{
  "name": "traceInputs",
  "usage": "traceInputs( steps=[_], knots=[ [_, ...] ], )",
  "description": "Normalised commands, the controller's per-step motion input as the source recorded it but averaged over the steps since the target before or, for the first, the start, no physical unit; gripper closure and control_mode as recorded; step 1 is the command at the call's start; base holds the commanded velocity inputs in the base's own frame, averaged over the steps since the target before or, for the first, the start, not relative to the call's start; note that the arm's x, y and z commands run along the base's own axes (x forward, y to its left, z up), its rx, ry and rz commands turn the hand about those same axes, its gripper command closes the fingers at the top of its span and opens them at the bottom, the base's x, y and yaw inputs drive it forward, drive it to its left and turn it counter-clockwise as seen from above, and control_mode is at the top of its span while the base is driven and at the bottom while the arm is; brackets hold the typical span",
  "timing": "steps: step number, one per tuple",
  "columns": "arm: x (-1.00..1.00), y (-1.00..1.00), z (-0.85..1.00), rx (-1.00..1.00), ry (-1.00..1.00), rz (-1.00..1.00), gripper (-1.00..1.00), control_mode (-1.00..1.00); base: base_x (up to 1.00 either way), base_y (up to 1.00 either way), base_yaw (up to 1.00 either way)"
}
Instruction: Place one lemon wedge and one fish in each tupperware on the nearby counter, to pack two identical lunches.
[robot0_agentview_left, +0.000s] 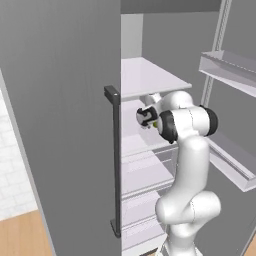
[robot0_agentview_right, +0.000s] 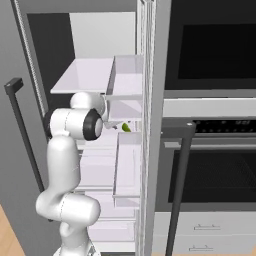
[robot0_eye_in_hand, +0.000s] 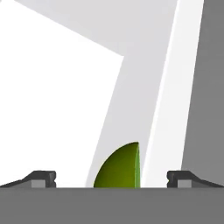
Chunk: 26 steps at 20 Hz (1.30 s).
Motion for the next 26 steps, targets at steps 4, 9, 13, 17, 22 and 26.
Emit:
traceInputs(
  steps=[4,9,13,17,22,26],
  knots=[
    [-0.02,-0.37,-0.57,0.00,0.16,0.00,-1.00,-1.00,0.00,0.00,0.00],
    [-0.60,-0.19,-0.77,0.00,0.10,-0.07,-1.00,-1.00,0.00,0.00,0.00],
    [-0.85,-0.45,-0.59,0.00,0.04,-0.21,-1.00,-1.00,0.00,0.00,0.00],
    [-0.61,-0.64,-0.58,0.00,0.00,-0.18,-1.00,-1.00,0.00,0.00,0.00],
    [0.03,-0.09,-0.43,0.00,0.00,-0.04,1.00,-1.00,0.00,0.00,0.00],
    [0.08,0.21,-0.45,0.00,0.01,0.00,1.00,-1.00,0.00,0.00,0.00]
  ],
)
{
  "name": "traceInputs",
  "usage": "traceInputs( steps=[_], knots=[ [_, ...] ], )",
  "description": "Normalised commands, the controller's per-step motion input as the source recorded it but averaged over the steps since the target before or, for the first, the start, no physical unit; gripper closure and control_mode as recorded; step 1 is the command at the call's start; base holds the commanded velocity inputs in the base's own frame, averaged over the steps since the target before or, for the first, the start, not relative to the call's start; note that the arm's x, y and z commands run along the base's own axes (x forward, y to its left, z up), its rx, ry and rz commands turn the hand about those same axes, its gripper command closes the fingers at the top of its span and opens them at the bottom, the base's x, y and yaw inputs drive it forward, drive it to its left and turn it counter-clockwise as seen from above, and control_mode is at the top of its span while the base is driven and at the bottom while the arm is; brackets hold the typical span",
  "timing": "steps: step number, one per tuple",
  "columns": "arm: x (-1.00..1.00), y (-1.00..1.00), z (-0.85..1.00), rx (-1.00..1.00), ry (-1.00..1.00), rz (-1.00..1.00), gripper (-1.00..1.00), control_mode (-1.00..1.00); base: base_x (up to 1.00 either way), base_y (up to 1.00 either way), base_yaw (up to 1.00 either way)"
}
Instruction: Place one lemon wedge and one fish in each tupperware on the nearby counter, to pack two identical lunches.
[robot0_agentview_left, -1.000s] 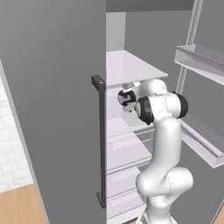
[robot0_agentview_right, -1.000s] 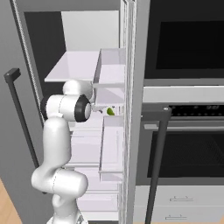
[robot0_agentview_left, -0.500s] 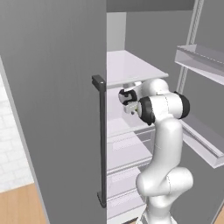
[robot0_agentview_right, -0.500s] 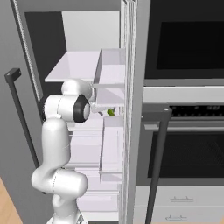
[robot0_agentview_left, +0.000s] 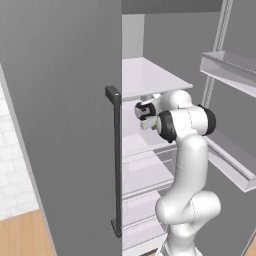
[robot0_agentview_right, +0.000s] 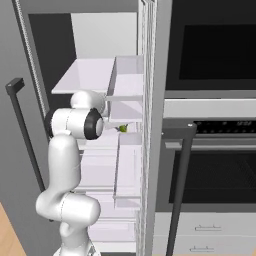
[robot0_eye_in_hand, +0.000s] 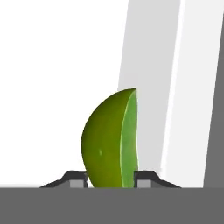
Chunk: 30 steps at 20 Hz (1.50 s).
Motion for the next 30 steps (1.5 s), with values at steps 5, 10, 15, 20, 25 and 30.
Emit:
traceInputs(
  steps=[5,10,15,20,25,30],
  knots=[
    [0.02,0.64,-0.72,-0.08,-0.02,0.04,1.00,-1.00,0.00,0.00,0.00],
    [0.00,0.65,-0.73,-0.22,-0.12,0.10,1.00,-1.00,0.00,0.00,0.00],
    [-0.22,0.09,-0.33,-0.10,-0.23,0.10,1.00,-1.00,0.00,0.00,0.00],
    [-0.60,0.08,-0.18,-0.13,-0.37,0.08,1.00,-1.00,0.00,0.00,0.00],
    [-0.91,0.02,0.00,-0.07,-0.43,0.06,1.00,-1.00,0.00,0.00,0.00],
    [-0.98,0.00,0.27,-0.01,-0.29,0.04,1.00,-1.00,0.00,0.00,0.00]
  ],
)
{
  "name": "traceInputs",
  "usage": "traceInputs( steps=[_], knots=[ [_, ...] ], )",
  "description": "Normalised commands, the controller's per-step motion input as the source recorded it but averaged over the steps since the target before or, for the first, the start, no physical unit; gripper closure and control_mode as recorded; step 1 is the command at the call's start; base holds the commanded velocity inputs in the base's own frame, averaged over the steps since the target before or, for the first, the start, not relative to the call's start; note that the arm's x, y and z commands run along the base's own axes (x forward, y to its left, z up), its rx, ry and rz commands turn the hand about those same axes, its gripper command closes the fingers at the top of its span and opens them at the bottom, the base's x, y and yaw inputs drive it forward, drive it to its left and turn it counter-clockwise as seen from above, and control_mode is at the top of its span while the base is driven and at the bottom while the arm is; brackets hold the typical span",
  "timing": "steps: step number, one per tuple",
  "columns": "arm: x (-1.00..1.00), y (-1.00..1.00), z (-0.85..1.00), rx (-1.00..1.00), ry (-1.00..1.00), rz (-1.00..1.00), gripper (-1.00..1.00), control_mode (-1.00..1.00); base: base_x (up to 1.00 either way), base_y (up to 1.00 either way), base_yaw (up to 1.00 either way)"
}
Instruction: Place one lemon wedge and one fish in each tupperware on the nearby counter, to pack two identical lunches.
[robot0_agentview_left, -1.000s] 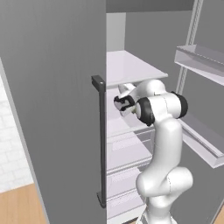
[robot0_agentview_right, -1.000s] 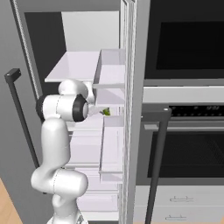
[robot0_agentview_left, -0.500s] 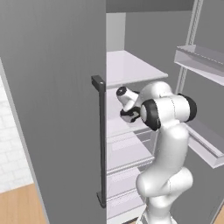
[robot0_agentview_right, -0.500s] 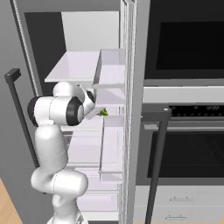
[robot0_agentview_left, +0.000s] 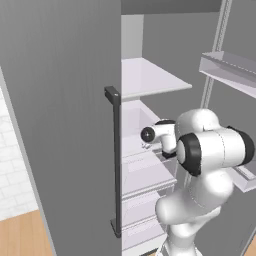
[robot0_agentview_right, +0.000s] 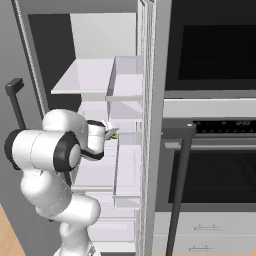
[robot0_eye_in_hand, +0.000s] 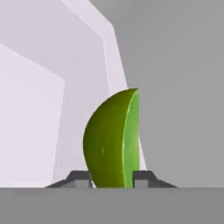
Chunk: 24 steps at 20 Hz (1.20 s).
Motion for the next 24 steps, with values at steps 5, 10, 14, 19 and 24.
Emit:
traceInputs(
  steps=[5,10,14,19,24],
  knots=[
    [-0.98,0.00,0.61,0.15,0.01,0.06,1.00,-1.00,0.00,0.00,0.00],
    [-0.60,0.08,0.81,0.17,0.11,0.08,1.00,-1.00,0.00,0.00,0.00],
    [-0.34,0.35,0.99,0.19,0.18,0.03,1.00,-1.00,0.00,0.00,0.00],
    [-0.41,0.43,0.90,0.21,0.25,0.01,1.00,-1.00,0.00,0.00,0.00],
    [-0.54,0.81,0.76,0.07,0.41,0.03,1.00,-1.00,0.00,0.00,0.00]
  ],
)
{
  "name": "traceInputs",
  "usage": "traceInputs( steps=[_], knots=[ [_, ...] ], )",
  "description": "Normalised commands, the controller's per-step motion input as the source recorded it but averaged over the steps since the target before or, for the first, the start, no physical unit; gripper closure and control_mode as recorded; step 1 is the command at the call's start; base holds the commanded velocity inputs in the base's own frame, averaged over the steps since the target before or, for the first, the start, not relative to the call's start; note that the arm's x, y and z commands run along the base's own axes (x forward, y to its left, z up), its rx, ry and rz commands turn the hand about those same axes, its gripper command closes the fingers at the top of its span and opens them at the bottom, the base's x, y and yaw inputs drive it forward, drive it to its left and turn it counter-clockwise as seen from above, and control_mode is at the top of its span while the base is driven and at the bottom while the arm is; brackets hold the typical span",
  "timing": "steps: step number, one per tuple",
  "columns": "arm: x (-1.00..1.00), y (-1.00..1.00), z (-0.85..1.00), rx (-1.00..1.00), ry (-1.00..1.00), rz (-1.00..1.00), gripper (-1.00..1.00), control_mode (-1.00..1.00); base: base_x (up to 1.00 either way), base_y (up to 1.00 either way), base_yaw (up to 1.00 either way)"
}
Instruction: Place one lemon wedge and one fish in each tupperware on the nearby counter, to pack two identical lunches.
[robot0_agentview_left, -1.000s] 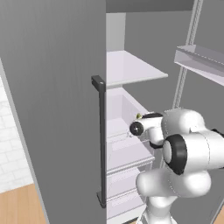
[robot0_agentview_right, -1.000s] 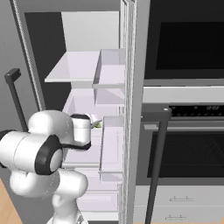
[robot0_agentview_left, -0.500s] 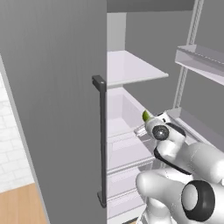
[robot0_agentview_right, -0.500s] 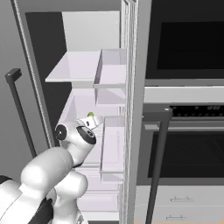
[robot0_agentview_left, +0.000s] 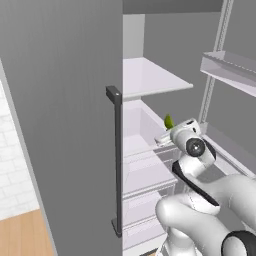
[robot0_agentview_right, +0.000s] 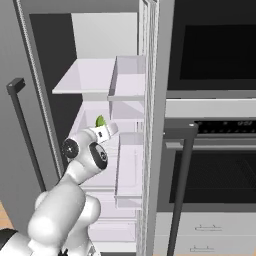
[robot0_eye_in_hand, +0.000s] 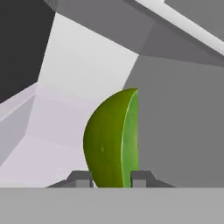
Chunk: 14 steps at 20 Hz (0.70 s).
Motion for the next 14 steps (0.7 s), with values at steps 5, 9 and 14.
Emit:
traceInputs(
  steps=[5,9,14],
  knots=[
    [-0.60,1.00,0.83,0.00,0.39,0.02,1.00,-1.00,0.00,0.00,0.00],
    [-0.95,0.91,0.58,0.00,0.41,0.00,1.00,-1.00,0.00,0.00,0.00],
    [-1.00,0.05,0.84,0.20,0.36,-0.02,1.00,-1.00,0.00,0.00,0.00]
  ],
)
